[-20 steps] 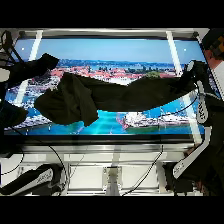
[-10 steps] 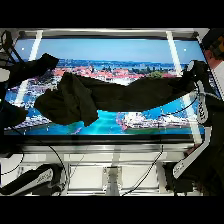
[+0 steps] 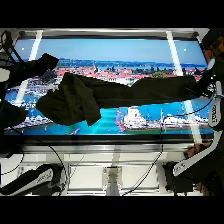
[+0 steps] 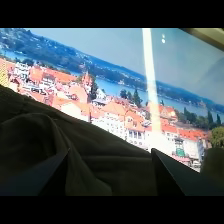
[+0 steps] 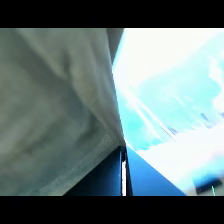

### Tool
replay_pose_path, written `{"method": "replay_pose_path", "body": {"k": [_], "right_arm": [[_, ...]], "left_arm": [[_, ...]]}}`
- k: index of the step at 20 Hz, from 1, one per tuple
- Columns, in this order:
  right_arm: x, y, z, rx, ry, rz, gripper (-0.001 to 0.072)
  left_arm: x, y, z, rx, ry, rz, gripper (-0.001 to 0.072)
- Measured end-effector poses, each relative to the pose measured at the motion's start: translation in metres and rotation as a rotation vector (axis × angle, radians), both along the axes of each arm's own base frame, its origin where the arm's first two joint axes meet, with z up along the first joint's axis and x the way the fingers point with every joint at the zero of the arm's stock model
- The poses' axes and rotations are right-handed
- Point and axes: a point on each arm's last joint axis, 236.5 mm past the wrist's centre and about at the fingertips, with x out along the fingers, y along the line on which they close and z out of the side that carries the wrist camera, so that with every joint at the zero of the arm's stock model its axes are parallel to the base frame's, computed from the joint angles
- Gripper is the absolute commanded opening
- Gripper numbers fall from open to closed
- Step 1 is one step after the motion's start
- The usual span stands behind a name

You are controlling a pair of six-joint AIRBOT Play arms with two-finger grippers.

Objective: Fold the clothes and pants, and hang the long-sleeved shirts on hangers.

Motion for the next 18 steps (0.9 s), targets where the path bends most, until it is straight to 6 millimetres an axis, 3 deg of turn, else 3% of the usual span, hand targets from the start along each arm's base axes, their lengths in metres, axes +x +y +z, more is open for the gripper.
{"method": "replay_pose_path", "body": {"k": [3, 5, 10, 13, 14, 15, 16, 18], "right_arm": [[-0.029, -0.003, 0.007, 0.018, 0.097, -0.056, 0.0051], [-0.04, -0.003, 0.011, 0.022, 0.139, -0.088, 0.0337], [-0.053, -0.005, 0.016, 0.012, 0.187, -0.131, 0.0348], [-0.047, -0.018, 0.017, -0.04, 0.155, -0.133, 0.035], [-0.04, -0.023, 0.016, -0.056, 0.123, -0.13, 0.0423], [-0.032, -0.027, 0.015, -0.071, 0.088, -0.126, 0.0575], [-0.021, -0.03, 0.013, -0.079, 0.041, -0.119, 0.0644], [-0.001, -0.031, 0.01, -0.073, -0.039, -0.072, 0.0645]], "left_arm": [[0.0, 0.0, 0.0, 0.0, 0.0, 0.0, 0.0576], [0.0, 0.0, 0.0, 0.0, -0.001, 0.001, 0.0576], [0.0, 0.0, 0.0, 0.0, -0.001, 0.001, 0.0576], [0.0, 0.0, 0.0, 0.0, -0.001, 0.001, 0.0576], [0.0, 0.0, 0.0, 0.0, -0.001, 0.001, 0.0576], [0.0, 0.0, 0.0, 0.0, -0.001, 0.001, 0.0576], [0.0, 0.0, 0.0, 0.0, -0.001, 0.001, 0.0576], [0.0, 0.0, 0.0, 0.0, -0.001, 0.001, 0.0576]]}}
